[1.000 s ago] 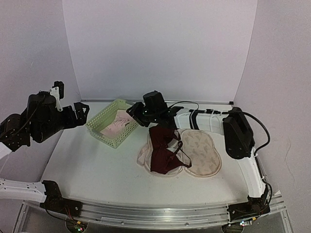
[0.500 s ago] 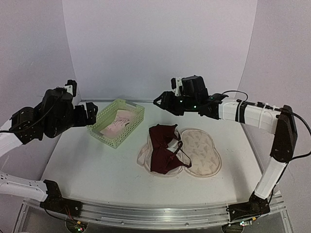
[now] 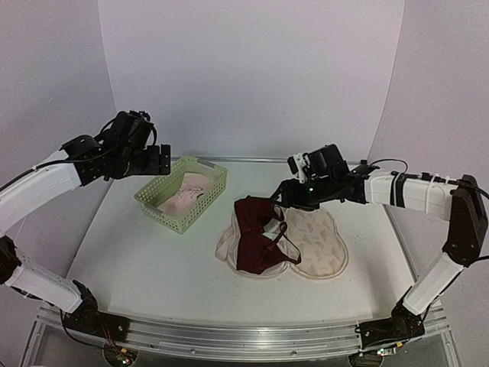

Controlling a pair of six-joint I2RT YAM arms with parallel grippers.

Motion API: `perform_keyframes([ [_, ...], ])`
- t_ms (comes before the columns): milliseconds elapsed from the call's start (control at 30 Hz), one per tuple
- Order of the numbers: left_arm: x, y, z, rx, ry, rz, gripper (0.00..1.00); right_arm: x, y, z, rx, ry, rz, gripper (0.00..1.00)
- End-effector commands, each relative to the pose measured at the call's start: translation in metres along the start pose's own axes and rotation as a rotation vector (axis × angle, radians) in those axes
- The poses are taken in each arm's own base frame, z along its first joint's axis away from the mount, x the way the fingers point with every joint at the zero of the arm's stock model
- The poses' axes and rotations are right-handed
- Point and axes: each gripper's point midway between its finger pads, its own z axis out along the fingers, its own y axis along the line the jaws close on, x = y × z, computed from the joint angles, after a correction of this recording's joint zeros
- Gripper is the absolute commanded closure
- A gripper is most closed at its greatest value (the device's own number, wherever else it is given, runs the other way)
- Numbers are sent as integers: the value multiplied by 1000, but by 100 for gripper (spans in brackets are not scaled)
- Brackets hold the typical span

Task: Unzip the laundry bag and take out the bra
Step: Pick up the bin from the center of the board.

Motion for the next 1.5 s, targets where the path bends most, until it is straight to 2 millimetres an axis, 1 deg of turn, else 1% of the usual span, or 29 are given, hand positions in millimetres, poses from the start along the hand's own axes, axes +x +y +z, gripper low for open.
perform_keyframes([
  [0,-31,7,40,-55,-5,15,1,-16,29,-31,-95,-77,-102,38],
  [100,-36,22,82,-122,40,4,1,-10,30,-35,-113,-68,-125,38],
  [200,-22,38,132,-156,128,-8,1,-5,36,-40,-149,-57,-138,38],
  [300,-2,46,171,-181,204,3,1,-3,40,-52,-166,-73,-161,38],
  [367,6,51,192,-187,239,4,1,-3,42,-60,-170,-90,-177,37],
  [433,11,59,212,-195,266,5,1,0,42,-63,-176,-89,-186,37],
  [500,10,64,228,-187,279,5,1,4,41,-64,-182,-85,-190,37],
  [600,11,63,246,-133,303,12,1,9,42,-65,-197,-76,-196,37],
  [700,14,62,260,-75,337,16,2,11,40,-63,-192,-75,-196,37],
  [800,22,63,269,-27,376,25,5,13,37,-56,-187,-57,-186,37],
  [900,36,58,273,29,418,45,7,14,35,-46,-182,-34,-168,38],
  [1067,56,50,273,93,471,66,12,17,36,-32,-203,5,-139,40],
  [1133,63,48,274,107,489,73,17,18,36,-28,-207,12,-131,41],
  [1233,72,50,276,99,512,83,26,19,35,-25,-212,16,-119,42],
  [1300,75,53,278,91,520,83,31,20,34,-22,-209,22,-109,42],
  [1467,80,57,281,81,531,80,47,22,31,-12,-202,42,-87,45],
])
